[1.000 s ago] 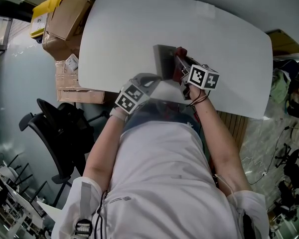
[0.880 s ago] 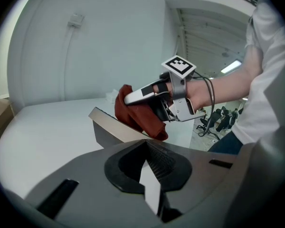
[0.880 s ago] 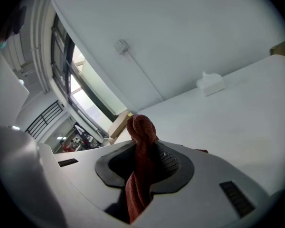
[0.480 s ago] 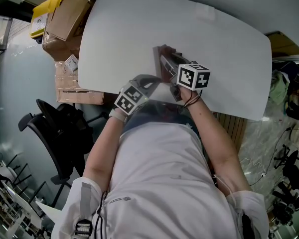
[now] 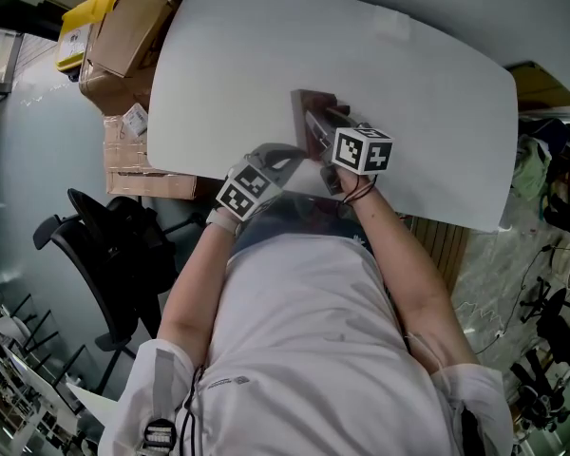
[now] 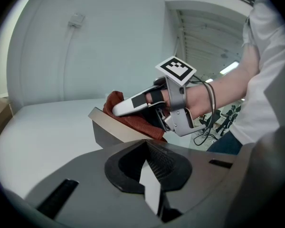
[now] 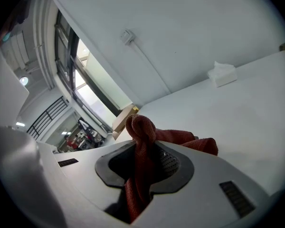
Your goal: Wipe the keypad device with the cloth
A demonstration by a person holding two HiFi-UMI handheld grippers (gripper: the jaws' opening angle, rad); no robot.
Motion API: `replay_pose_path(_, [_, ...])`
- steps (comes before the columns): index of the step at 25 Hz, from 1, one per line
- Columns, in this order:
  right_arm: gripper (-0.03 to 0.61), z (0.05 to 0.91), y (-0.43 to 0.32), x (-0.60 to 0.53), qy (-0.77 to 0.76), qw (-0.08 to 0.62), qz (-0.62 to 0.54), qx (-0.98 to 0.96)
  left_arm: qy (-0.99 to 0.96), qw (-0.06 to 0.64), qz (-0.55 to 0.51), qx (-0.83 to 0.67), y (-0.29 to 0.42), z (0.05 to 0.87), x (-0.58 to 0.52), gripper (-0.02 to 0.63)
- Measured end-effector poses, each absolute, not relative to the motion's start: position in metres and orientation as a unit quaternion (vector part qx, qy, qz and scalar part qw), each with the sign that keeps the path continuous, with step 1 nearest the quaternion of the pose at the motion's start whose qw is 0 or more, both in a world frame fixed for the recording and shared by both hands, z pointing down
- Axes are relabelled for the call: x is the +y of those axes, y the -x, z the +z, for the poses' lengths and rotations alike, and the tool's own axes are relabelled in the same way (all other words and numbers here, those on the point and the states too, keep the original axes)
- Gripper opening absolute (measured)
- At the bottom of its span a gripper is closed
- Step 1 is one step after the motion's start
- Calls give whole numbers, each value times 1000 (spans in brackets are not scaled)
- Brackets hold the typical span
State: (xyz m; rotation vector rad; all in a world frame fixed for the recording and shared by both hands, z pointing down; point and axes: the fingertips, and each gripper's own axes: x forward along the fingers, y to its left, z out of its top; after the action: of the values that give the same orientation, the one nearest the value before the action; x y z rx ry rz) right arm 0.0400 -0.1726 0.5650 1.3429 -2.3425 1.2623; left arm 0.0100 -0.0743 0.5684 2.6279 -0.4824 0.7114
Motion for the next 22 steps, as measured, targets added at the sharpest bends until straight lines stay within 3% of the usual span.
replay_pose_path(22, [91,606,-94,-170,-506,71,460,-726,-935,186,247,-176,-11,569,-73,11])
